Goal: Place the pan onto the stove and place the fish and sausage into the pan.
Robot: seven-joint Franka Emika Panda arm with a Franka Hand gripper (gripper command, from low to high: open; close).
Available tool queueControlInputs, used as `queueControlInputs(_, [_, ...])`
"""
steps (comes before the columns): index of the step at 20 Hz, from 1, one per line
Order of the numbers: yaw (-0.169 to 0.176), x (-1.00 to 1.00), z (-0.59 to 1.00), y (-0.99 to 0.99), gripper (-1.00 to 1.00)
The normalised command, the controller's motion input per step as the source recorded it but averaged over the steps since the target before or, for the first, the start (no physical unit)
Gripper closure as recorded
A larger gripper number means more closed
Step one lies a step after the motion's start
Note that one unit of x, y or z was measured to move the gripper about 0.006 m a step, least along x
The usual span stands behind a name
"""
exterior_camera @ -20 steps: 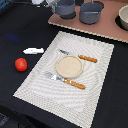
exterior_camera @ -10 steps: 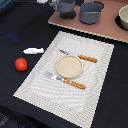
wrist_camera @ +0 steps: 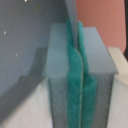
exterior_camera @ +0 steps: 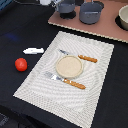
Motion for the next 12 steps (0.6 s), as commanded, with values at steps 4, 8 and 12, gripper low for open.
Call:
queueControlInputs(4, [-0.024,0.33,-0.13,0.32,1.00])
queueControlInputs(8, [-0.007,0.19,-0.19,0.22,1.00])
queueControlInputs(12, [0.003,-0.02,-0.24,0.18,1.00])
